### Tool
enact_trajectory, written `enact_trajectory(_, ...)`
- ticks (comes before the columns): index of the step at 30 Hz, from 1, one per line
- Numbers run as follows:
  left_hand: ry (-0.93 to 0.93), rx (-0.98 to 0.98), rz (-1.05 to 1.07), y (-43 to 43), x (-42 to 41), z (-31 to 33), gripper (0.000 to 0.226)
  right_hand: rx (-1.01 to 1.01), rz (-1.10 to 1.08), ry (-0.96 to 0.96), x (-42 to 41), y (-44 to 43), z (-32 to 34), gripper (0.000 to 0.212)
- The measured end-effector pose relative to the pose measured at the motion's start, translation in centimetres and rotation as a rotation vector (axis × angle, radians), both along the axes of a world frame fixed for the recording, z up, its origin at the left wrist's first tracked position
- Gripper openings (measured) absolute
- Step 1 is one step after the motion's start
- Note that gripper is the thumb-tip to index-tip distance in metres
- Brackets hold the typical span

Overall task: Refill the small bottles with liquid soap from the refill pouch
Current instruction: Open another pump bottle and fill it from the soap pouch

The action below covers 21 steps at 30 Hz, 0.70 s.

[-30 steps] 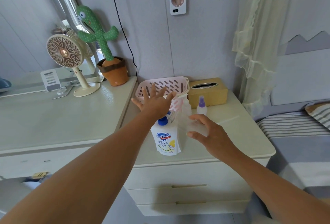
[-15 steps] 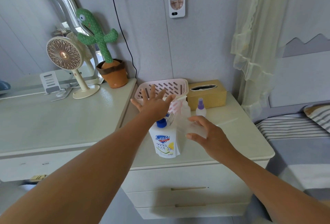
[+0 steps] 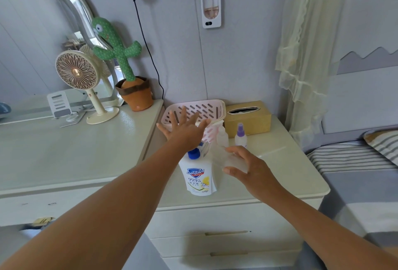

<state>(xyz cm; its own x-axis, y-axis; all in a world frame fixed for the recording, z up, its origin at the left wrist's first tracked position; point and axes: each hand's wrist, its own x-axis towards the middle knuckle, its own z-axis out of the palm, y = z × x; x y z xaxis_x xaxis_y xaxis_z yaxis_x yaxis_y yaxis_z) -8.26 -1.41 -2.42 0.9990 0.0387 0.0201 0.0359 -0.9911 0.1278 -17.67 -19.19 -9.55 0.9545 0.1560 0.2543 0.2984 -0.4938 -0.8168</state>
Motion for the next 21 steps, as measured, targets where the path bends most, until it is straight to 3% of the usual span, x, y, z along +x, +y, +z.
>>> enact_trajectory(21,0.016,-0.056,0.006,0.1,-0.7,-0.3,0.056,-0.020,-0.006,-0.015,0.0,0.0,0.1,0.043)
